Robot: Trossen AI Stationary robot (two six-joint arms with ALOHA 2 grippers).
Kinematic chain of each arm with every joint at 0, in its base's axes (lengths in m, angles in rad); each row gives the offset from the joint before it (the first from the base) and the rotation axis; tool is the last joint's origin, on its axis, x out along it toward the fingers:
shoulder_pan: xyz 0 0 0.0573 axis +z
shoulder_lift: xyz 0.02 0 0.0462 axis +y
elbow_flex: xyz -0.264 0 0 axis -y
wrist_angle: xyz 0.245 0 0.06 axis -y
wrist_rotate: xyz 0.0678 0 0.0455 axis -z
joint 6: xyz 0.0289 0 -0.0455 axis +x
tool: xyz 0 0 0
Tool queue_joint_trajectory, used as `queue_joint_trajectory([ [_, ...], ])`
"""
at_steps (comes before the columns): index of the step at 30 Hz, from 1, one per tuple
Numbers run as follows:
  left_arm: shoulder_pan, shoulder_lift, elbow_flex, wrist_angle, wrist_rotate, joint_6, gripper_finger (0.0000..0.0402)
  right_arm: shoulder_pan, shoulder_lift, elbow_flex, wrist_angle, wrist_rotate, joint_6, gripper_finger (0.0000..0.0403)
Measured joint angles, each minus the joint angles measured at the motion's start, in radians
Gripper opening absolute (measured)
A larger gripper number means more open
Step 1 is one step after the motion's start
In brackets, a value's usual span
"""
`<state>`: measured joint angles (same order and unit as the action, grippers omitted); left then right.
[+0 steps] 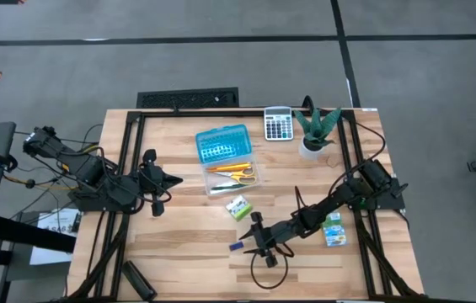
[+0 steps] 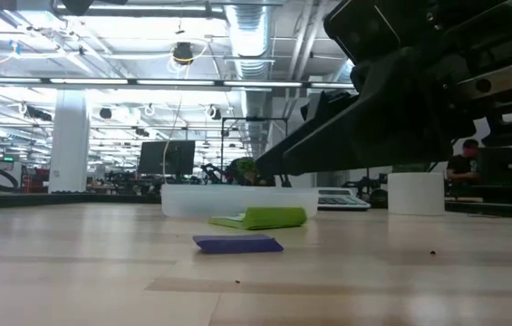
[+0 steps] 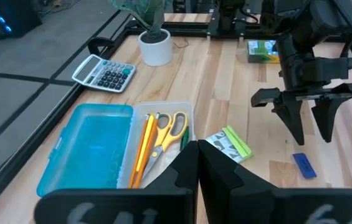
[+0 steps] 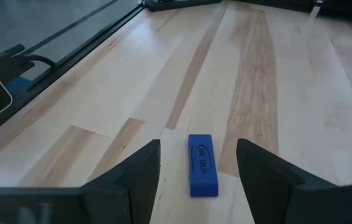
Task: Pack school essentials
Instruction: Put the violet eraser into the supply box
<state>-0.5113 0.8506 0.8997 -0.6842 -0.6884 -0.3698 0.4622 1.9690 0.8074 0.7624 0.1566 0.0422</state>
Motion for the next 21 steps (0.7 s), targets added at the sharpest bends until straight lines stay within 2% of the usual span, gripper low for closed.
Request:
queue_joint_trajectory([
  [21,0.000,0.000,0.000,-0.003,0.000,0.013,0.0000,0.000,0.000,0.000,0.001,0.003,-0.024,0.0217],
])
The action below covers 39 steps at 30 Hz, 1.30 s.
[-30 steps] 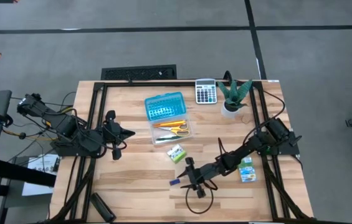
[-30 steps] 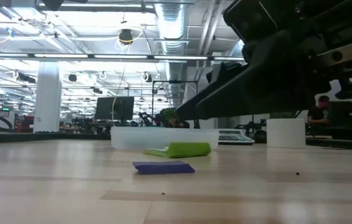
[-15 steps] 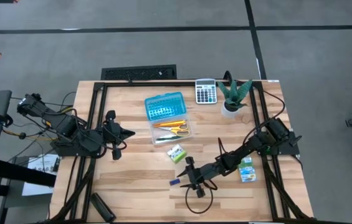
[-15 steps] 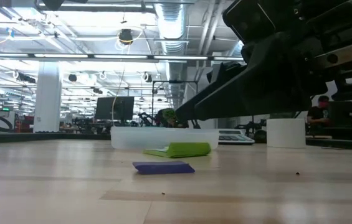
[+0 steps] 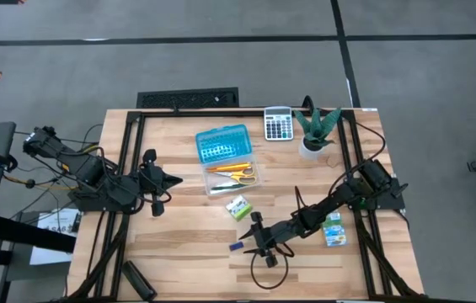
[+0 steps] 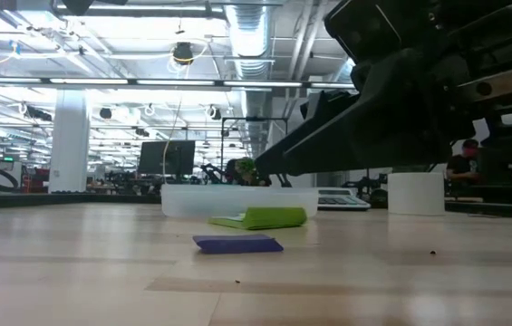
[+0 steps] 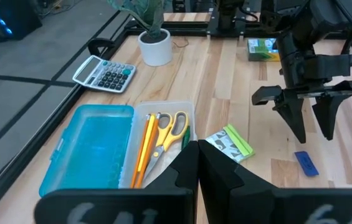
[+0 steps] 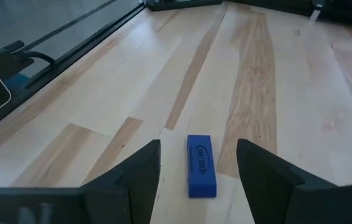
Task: Pack school essentials
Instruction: Put the violet eraser into the supply box
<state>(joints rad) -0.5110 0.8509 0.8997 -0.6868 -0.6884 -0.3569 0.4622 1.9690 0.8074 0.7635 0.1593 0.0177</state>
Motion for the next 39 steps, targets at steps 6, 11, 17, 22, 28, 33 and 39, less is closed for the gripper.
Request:
queue_joint_trajectory([
  [6,0.000,0.000,0.000,0.000,0.000,0.000,0.0000,0.000,0.000,0.000,0.008,0.000,0.000,0.0217],
  [11,0.000,0.000,0.000,0.000,0.000,-0.001,0.0000,0.000,0.000,0.000,0.011,0.000,0.015,0.0217],
  [17,0.000,0.000,0.000,0.000,-0.028,-0.003,0.0000,0.000,0.000,0.034,0.017,-0.035,-0.041,0.0225],
  [22,0.000,0.000,0.000,0.002,-0.068,-0.005,0.0001,0.000,-0.001,0.081,-0.042,-0.086,-0.116,0.0256],
  [28,0.000,0.000,0.000,0.004,-0.130,-0.018,0.0028,-0.007,0.000,0.089,-0.086,-0.085,-0.146,0.0270],
  [33,0.000,0.000,0.000,0.004,-0.146,-0.021,0.0066,-0.019,0.000,0.089,-0.089,-0.022,-0.123,0.0270],
  [39,0.000,0.000,0.000,0.004,-0.146,-0.032,0.0096,-0.026,0.000,0.089,-0.099,0.021,-0.123,0.0270],
])
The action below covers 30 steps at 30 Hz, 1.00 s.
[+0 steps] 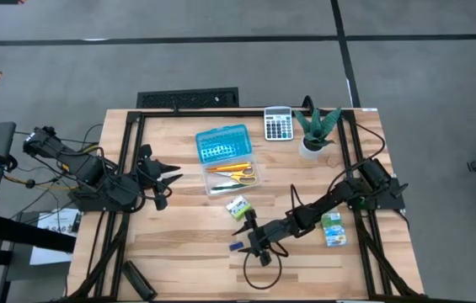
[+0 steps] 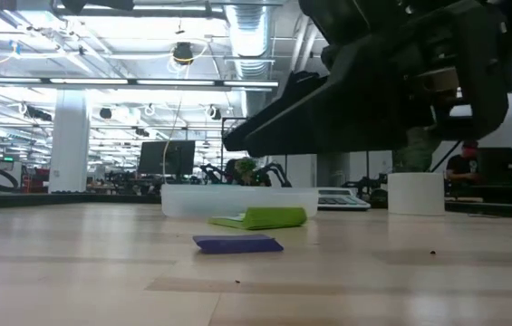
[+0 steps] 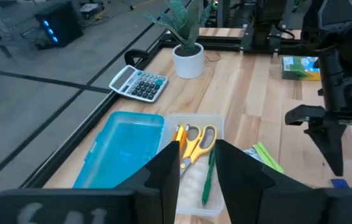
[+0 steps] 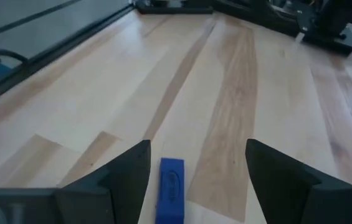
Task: Pack school essentials
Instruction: Put the violet eraser into the supply box
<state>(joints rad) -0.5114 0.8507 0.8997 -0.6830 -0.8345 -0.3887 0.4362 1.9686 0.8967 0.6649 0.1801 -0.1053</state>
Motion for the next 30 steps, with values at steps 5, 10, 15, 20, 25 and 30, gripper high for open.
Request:
queue_joint_trajectory([
  [5,0.000,0.000,0.000,0.000,0.000,-0.017,0.0101,0.001,0.000,0.000,0.001,0.002,0.000,0.0270],
  [10,0.000,0.000,0.000,0.000,0.000,-0.023,0.0101,0.001,0.000,0.000,0.003,0.002,0.011,0.0270],
  [15,0.000,0.000,0.000,0.000,0.001,-0.040,0.0101,0.001,0.000,0.000,0.027,0.002,0.011,0.0270],
  [20,0.000,0.000,0.000,0.000,0.009,-0.043,0.0101,0.001,0.000,0.000,0.033,0.004,0.011,0.0270],
  [25,0.000,0.000,0.000,0.000,0.026,-0.043,0.0101,0.000,0.000,0.000,0.034,0.005,0.019,0.0270],
  [30,0.000,0.000,0.000,0.000,0.045,-0.043,0.0101,0.002,0.018,0.001,0.057,0.005,0.028,0.0270],
])
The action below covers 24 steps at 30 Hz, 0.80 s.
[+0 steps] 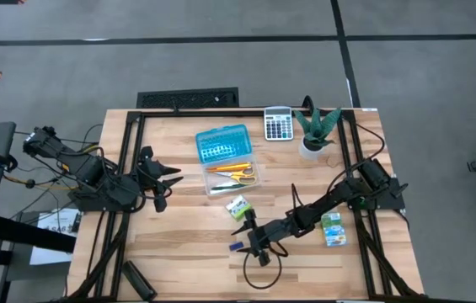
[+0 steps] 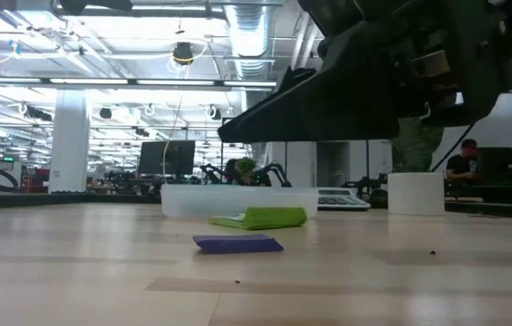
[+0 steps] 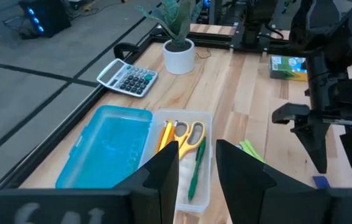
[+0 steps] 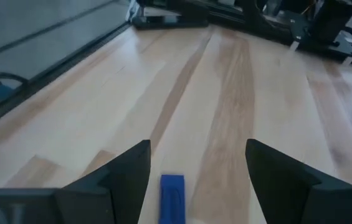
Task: Pack school essentials
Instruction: Put the violet eraser into the supply box
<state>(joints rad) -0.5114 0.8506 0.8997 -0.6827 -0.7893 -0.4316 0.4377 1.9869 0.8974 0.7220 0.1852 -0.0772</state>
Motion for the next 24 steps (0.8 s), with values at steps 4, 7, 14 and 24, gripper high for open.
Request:
queue_joint_trajectory([
  [4,0.000,0.000,0.000,0.000,0.000,-0.004,0.0101,0.005,0.090,0.013,0.069,0.000,0.003,0.0270],
  [7,0.000,0.000,0.000,0.000,0.004,-0.009,0.0101,0.008,0.128,0.029,0.068,-0.003,0.002,0.0270],
  [14,0.000,0.000,0.000,0.000,0.020,-0.002,0.0101,0.007,0.187,0.052,0.059,-0.026,0.060,0.0270],
  [24,0.000,0.000,0.000,0.000,0.021,0.001,0.0101,0.003,0.296,0.053,0.124,-0.018,0.160,0.0193],
])
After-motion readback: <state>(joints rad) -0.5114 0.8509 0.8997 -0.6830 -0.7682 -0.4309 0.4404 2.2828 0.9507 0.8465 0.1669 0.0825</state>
